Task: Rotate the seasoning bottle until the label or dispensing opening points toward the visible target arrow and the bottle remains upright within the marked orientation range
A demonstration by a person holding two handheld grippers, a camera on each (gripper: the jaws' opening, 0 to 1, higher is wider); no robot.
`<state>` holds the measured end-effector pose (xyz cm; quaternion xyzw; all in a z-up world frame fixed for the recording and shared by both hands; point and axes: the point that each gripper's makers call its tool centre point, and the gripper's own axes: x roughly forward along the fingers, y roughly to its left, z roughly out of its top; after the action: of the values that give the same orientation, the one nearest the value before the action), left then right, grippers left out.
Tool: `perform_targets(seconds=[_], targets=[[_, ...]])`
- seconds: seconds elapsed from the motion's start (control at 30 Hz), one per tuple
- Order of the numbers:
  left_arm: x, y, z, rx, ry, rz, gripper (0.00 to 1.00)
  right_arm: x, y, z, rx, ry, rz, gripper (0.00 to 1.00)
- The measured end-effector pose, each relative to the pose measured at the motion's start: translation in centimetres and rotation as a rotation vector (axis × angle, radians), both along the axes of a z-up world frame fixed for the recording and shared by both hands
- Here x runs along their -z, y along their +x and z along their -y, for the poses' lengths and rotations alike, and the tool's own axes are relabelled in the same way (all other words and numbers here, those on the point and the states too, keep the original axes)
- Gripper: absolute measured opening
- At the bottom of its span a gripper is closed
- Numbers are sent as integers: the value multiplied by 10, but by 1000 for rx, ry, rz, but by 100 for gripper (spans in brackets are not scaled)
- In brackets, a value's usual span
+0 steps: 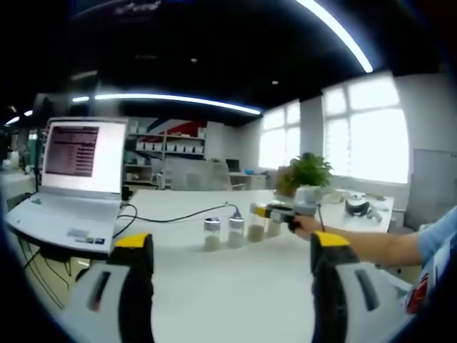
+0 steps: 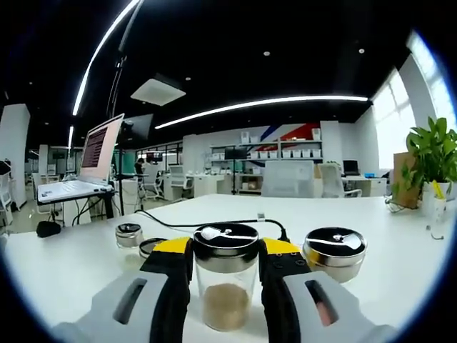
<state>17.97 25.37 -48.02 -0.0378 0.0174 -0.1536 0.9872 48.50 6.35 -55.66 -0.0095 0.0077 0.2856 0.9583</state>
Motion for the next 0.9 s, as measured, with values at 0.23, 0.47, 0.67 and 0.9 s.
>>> perform_targets(seconds=[0.23, 0.47, 0.67, 0.9], targets=[[0, 1, 0, 1, -2, -1, 96, 1, 3, 0, 2, -17, 14, 36], [2, 2, 0, 3, 0, -5, 96, 1, 3, 2, 26, -13, 11, 35], [2, 2, 0, 2, 2, -4, 96, 1, 3, 2, 33, -19, 12, 35], [3, 3, 0, 2, 26, -7, 96, 0, 4, 2, 29, 10, 18, 34]])
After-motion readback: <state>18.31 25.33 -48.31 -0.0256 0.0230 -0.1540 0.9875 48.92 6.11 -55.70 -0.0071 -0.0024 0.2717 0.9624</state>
